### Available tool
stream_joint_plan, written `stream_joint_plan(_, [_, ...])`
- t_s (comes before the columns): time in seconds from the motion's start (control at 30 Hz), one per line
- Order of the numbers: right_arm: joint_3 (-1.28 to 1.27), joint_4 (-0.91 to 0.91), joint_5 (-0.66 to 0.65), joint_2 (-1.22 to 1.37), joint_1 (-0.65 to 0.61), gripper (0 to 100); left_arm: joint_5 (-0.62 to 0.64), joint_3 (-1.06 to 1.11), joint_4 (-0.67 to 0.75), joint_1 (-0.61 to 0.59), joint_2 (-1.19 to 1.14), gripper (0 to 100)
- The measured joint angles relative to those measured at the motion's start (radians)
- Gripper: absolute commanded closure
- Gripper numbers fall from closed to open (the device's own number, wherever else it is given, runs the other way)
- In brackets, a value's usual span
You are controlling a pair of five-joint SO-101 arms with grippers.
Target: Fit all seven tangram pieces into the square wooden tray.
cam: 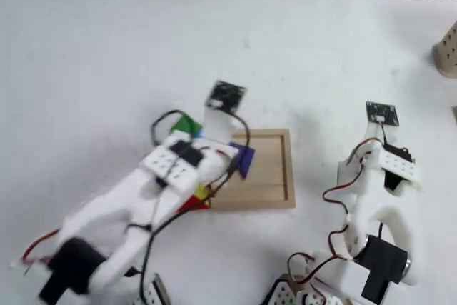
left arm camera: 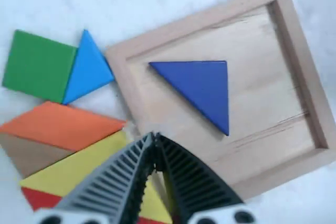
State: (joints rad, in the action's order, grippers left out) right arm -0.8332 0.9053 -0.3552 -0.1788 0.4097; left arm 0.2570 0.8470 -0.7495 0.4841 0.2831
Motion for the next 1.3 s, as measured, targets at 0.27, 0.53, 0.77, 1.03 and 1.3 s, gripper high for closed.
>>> stream_joint_plan(0.27, [0.181, 0.295, 0.114, -0.100, -0.281, 97.9, 0.000, 0.230, 0.124, -0.324, 0.264, 98])
stream_joint_plan(0.53, [0.252, 0.284, 0.319, -0.127, -0.717, 97.9, -0.101, 0.238, 0.178, -0.666, 0.285, 98])
stream_joint_plan(0.77, [0.011, -0.064, 0.358, -0.127, -0.959, 97.9, -0.307, 0.311, 0.279, -0.839, 0.250, 98])
stream_joint_plan(1.03, [-0.052, -0.218, 0.361, -0.094, -1.013, 97.9, -0.338, 0.278, 0.327, -0.844, 0.097, 98])
stream_joint_plan(1.3, [0.064, -0.186, 0.362, 0.112, -0.876, 97.9, -0.338, 0.189, 0.250, -0.862, 0.015, 98])
